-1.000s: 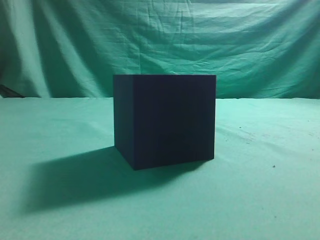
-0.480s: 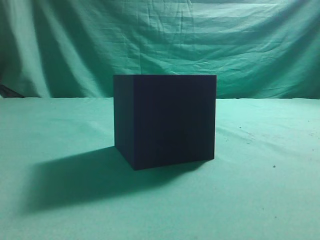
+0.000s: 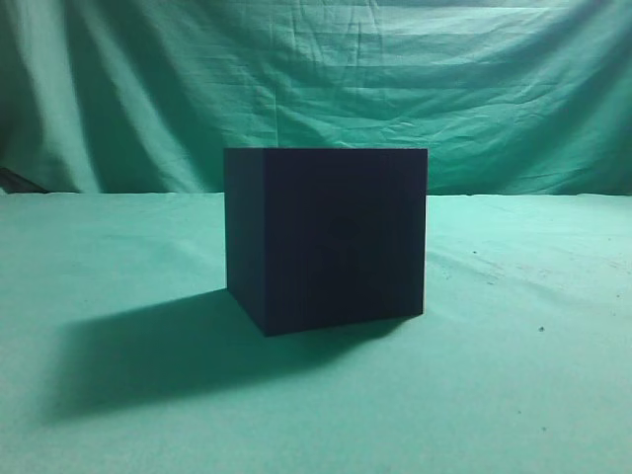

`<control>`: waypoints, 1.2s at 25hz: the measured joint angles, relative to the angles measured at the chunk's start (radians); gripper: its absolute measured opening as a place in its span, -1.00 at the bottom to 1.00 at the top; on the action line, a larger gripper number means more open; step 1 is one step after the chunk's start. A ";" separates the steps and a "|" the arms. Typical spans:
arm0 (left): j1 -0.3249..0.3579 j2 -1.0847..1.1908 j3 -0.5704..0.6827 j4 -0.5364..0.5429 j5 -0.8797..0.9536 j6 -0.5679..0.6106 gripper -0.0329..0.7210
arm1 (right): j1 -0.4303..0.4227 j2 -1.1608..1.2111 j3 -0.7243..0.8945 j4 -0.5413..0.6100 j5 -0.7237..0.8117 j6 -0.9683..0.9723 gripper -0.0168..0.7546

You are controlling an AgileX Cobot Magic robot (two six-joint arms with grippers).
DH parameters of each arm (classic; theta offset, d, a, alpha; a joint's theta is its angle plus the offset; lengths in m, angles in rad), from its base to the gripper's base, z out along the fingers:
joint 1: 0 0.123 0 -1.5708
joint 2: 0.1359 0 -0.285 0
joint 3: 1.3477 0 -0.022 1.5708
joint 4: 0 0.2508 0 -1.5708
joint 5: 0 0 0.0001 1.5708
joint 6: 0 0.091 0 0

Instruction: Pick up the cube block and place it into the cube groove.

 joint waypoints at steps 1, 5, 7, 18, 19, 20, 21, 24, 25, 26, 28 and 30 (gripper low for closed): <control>0.000 0.000 0.000 0.000 0.000 0.000 -0.91 | -0.026 -0.034 0.038 0.012 -0.017 0.000 -0.96; 0.000 0.000 0.000 0.000 0.000 0.000 -0.91 | -0.131 -0.189 0.182 0.056 -0.044 0.000 -0.96; 0.000 0.000 0.000 0.000 0.000 0.000 -0.91 | -0.170 -0.253 0.238 0.065 -0.053 0.000 -0.96; 0.000 0.000 0.000 0.000 0.000 0.000 -0.91 | -0.191 -0.276 0.338 0.067 -0.016 -0.002 -0.96; 0.000 0.000 0.000 0.000 0.000 0.000 -0.91 | -0.191 -0.276 0.338 0.067 -0.014 -0.002 -0.96; 0.000 0.000 0.000 0.000 0.000 0.000 -0.91 | -0.191 -0.276 0.338 0.067 -0.012 -0.002 -0.96; 0.000 0.000 0.000 0.000 0.000 0.000 -0.91 | -0.191 -0.276 0.338 0.067 -0.012 -0.002 -0.96; 0.000 0.000 0.000 0.000 0.000 0.000 -0.91 | -0.191 -0.276 0.338 0.067 -0.012 -0.003 -0.96; 0.000 0.000 0.000 0.000 0.000 0.000 -0.91 | -0.191 -0.276 0.338 0.067 -0.012 -0.003 -0.96; 0.000 0.000 0.000 0.000 0.000 0.000 -0.91 | -0.191 -0.276 0.338 0.067 -0.012 -0.003 -0.96; 0.000 0.000 0.000 0.000 0.000 0.000 -0.91 | -0.191 -0.276 0.338 0.067 -0.012 -0.003 -0.96; 0.000 0.000 0.000 0.000 0.000 0.000 -0.91 | -0.191 -0.276 0.338 0.067 -0.010 -0.003 -0.96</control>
